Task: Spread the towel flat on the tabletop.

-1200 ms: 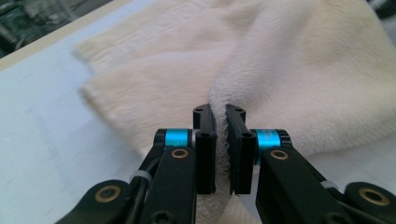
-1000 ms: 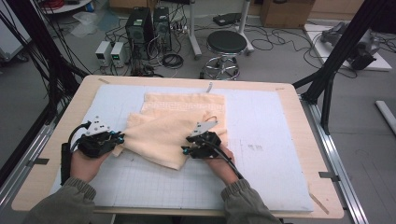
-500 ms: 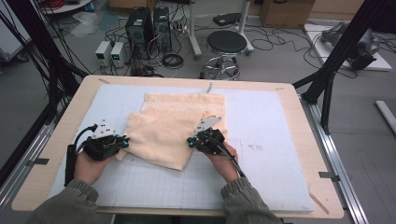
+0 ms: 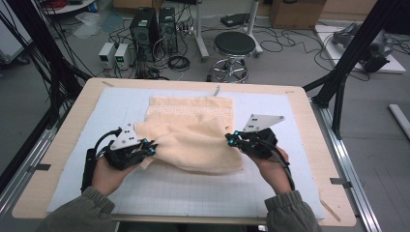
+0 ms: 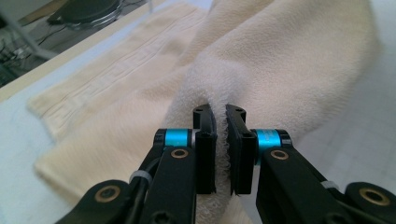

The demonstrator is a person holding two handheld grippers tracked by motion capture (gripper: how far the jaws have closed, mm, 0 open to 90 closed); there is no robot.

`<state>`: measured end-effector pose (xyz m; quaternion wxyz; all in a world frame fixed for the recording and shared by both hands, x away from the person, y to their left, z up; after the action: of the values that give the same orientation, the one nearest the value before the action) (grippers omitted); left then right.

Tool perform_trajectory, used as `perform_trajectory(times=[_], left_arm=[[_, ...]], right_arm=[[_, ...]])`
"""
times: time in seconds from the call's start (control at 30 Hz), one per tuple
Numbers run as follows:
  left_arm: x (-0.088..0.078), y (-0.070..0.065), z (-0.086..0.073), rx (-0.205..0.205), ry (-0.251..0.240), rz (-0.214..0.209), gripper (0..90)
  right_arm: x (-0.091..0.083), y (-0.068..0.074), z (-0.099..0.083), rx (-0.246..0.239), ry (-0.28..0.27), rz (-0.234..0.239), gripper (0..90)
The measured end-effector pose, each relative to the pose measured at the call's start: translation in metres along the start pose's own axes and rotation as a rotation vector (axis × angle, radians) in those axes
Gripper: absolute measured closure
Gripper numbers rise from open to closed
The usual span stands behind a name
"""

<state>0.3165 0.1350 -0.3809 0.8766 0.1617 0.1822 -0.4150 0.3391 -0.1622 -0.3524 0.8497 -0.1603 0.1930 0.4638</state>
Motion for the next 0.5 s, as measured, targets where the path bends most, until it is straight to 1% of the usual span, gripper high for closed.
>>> perform_trajectory(times=[0.03,0.07,0.1,0.13,0.2,0.27,0.3,0.33,0.37,0.4,0.43,0.5], left_arm=[[0.001,-0.003,0.002,0.014,0.001,-0.008,82.9],[0.002,-0.005,0.002,0.019,0.006,-0.009,82.9],[0.003,-0.005,0.001,0.02,0.009,-0.01,82.9],[0.003,-0.003,-0.003,0.01,0.018,-0.006,82.9],[0.002,0.006,-0.016,-0.011,0.05,0.008,82.9],[0.001,0.017,-0.035,-0.051,0.092,0.017,82.9],[0.002,0.022,-0.044,-0.083,0.11,0.008,82.8],[0.003,0.025,-0.053,-0.103,0.133,-0.005,82.6],[0.003,0.027,-0.06,-0.128,0.143,-0.028,82.1],[0.003,0.028,-0.064,-0.149,0.142,-0.047,80.8],[0.002,0.029,-0.066,-0.152,0.129,-0.064,78.3],[0.0,0.032,-0.063,-0.154,0.091,-0.075,70.3]], right_arm=[[-0.008,0.0,0.003,-0.003,-0.003,0.004,90.0],[-0.01,0.0,0.005,-0.006,0.008,0.005,90.0],[-0.008,0.001,0.004,-0.016,0.025,0.008,90.0],[-0.004,0.001,0.002,-0.02,0.045,0.016,90.0],[0.015,0.004,-0.009,-0.011,0.09,0.053,89.8],[0.036,0.01,-0.024,0.0,0.141,0.1,89.3],[0.046,0.012,-0.031,0.011,0.163,0.129,87.5],[0.053,0.013,-0.038,0.02,0.182,0.138,81.9],[0.058,0.012,-0.042,0.036,0.174,0.144,79.7],[0.059,0.011,-0.045,0.058,0.167,0.153,77.0],[0.059,0.008,-0.046,0.066,0.163,0.141,74.3],[0.054,0.003,-0.046,0.066,0.136,0.139,70.6]])
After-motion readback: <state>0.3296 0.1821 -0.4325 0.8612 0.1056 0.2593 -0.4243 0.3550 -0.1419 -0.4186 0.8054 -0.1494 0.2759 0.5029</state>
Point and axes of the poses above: each handheld gripper's, and its own axes: x roughly forward along the jaws, z roughly out of its top, y roughly to its left, the point moved 6 cm from there along x, roughly forward along the jaws, and after that the axes turned 4 degrees about -y, right-handed, at the moved point
